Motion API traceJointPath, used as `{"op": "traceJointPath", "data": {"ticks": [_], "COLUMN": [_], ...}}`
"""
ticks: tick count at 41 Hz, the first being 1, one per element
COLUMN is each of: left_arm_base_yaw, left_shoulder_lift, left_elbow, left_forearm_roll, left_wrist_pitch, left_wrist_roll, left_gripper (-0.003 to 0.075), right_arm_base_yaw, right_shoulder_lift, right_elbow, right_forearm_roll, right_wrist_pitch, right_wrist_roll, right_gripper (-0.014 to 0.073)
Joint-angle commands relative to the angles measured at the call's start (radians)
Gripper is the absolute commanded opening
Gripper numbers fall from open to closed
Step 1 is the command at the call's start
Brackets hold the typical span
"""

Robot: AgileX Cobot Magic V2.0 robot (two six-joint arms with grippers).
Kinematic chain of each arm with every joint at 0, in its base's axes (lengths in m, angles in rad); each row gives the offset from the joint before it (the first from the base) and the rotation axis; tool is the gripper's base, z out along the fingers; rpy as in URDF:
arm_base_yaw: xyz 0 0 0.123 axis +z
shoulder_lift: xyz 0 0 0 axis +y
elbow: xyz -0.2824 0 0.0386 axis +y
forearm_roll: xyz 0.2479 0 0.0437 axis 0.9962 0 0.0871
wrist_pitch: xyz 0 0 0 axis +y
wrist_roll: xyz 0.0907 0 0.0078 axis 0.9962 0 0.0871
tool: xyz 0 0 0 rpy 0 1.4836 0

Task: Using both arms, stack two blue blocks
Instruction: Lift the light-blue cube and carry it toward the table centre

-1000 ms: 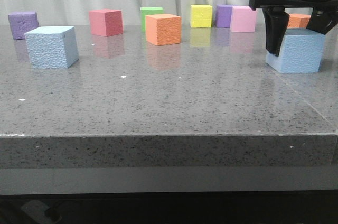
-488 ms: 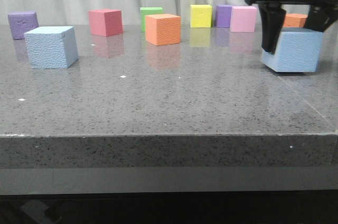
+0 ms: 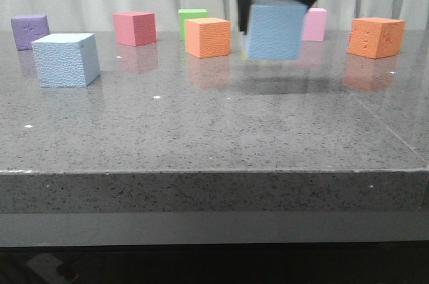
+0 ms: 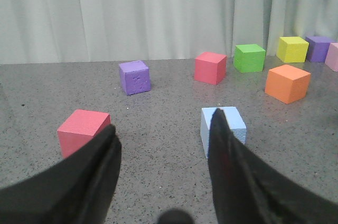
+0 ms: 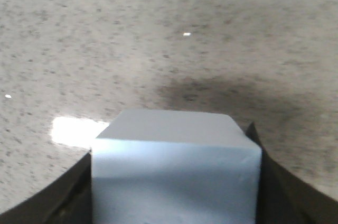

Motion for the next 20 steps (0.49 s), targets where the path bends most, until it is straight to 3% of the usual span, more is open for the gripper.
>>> {"op": "traceJointPath", "data": {"ticks": [1,20], "left_arm_base_yaw": [-0.007,-0.007], "left_shoulder_lift": [0.017,0.017], "left_elbow": [-0.025,-0.025], "left_forearm_roll": [0.001,0.001], "left_wrist_pitch": [-0.077,-0.077], "left_wrist_roll": [-0.006,-0.006], "left_gripper": [0.0365,0.0365], "right_arm_base_yaw": [0.031,0.051], "right_shoulder_lift": [-0.013,0.031], "right_elbow": [-0.056,-0.085], "right_forearm_roll": [-0.037,-0.063], "right_wrist_pitch": [-0.015,-0.069], "right_wrist_roll": [0.054,0.084], "right_gripper": [0.0387,0.0387]}}
